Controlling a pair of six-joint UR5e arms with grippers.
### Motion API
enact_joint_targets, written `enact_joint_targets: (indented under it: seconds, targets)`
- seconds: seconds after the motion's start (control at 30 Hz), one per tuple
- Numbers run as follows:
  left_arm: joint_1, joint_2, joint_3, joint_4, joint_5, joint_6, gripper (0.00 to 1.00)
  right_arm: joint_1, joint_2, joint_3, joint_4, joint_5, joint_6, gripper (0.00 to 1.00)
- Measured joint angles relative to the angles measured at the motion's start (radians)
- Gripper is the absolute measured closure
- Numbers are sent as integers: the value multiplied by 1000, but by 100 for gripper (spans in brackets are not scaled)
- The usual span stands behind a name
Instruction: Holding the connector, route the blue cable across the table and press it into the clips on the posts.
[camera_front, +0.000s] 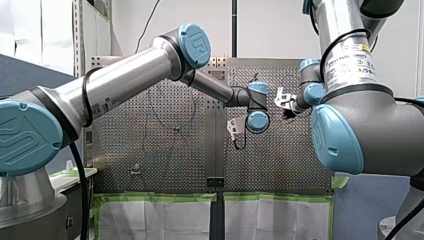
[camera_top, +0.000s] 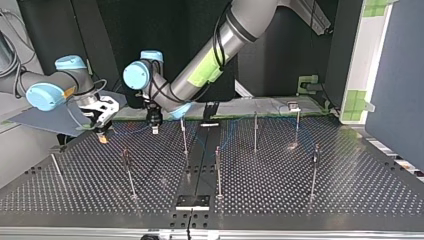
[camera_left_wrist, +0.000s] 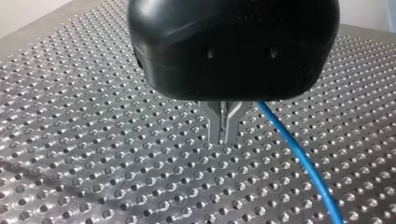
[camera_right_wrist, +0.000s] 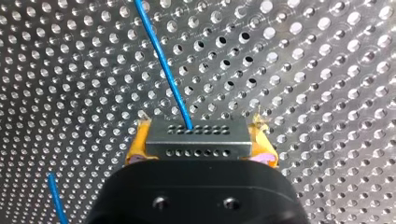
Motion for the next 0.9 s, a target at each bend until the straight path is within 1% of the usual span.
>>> enact_joint_targets:
  seconds: [0.13,0.3,0.4,0.63,0.73,0.9]
  targets:
    - [-5,11,7,-32,-2,-5,100,0,-13,-7,0,0,1,100]
    - [-13,47,9,-77,-16,-11,100,0,-45,-20,-2,0,10,100]
    - [-18,73,9,-91,-28,-10,100,1,-71,-31,-2,-2,24,100]
    - [-28,132,9,-101,-35,-4,100,2,-133,-37,4,-30,64,100]
    - [-31,143,9,-110,-39,-5,100,6,-158,-37,15,-34,72,100]
    - [-39,151,9,-117,-63,-8,100,15,-196,-37,28,-35,74,100]
